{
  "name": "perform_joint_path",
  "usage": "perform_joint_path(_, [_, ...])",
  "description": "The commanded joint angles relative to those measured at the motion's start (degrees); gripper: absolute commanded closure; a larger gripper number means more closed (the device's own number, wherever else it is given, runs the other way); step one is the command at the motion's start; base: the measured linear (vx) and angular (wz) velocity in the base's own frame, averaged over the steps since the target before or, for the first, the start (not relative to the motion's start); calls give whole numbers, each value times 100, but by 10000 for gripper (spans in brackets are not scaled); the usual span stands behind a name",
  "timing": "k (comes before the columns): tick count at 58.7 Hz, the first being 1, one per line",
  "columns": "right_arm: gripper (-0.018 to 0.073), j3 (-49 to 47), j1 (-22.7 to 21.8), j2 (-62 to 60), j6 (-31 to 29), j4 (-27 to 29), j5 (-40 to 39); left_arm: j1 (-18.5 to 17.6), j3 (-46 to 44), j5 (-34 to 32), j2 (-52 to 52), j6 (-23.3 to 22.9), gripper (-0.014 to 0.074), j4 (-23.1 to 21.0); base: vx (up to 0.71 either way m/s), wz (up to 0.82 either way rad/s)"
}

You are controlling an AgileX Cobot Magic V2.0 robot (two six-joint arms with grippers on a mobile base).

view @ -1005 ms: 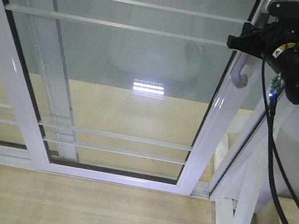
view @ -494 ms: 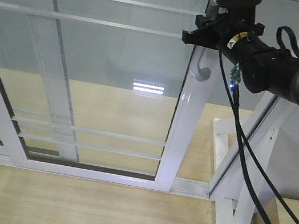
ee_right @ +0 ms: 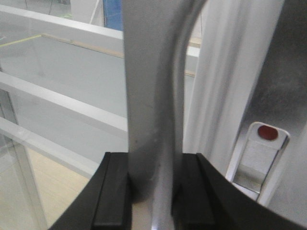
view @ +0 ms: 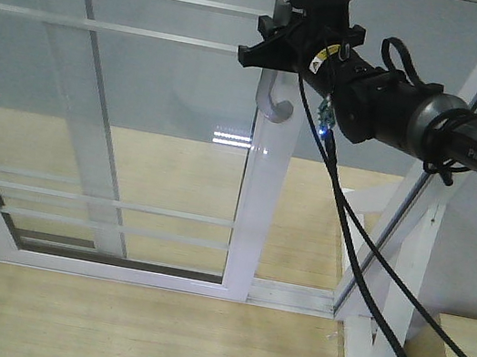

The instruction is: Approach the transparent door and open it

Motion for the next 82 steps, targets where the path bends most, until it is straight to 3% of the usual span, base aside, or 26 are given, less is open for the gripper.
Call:
perform_joint_path(1, [565, -204, -46, -392, 82, 280, -519, -32, -190, -436, -69, 0, 199, -16, 0, 0])
perform_joint_path(16, [553, -204, 241, -375, 68, 64, -519, -32, -190, -436, -69, 0, 199, -16, 0, 0])
perform_joint_path(26, [480, -204, 259, -375, 68, 46, -446, -32, -190, -436, -69, 0, 199, -16, 0, 0])
perform_joint_path(33, [366, -204, 253, -375, 94, 60, -422, -32, -190, -436, -69, 0, 199, -16, 0, 0])
perform_joint_path(48, [-17, -198, 259, -407, 87, 137, -248, -32, -190, -436, -69, 0, 199, -16, 0, 0])
perform_joint_path(55, [-118, -127, 232, -627, 33, 188, -120, -32, -190, -436, -69, 0, 199, -16, 0, 0])
perform_joint_path(62, [-130, 40, 69, -1025, -279, 188, 467, -32, -190, -436, -69, 0, 199, -16, 0, 0])
perform_joint_path(72, [-100, 435, -379, -1859, -596, 188, 2183, -32, -190, -436, -69, 0, 199, 67, 0, 0])
perform_joint_path(76, [-80, 763, -576, -2265, -596, 194, 2647, -59, -190, -452, -4, 0, 199, 434, 0, 0])
perform_joint_path(82, [-52, 1411, -808, -2908, -558, 218, 2625, -265, -190, -585, 202, -81, 199, 1009, 0, 0])
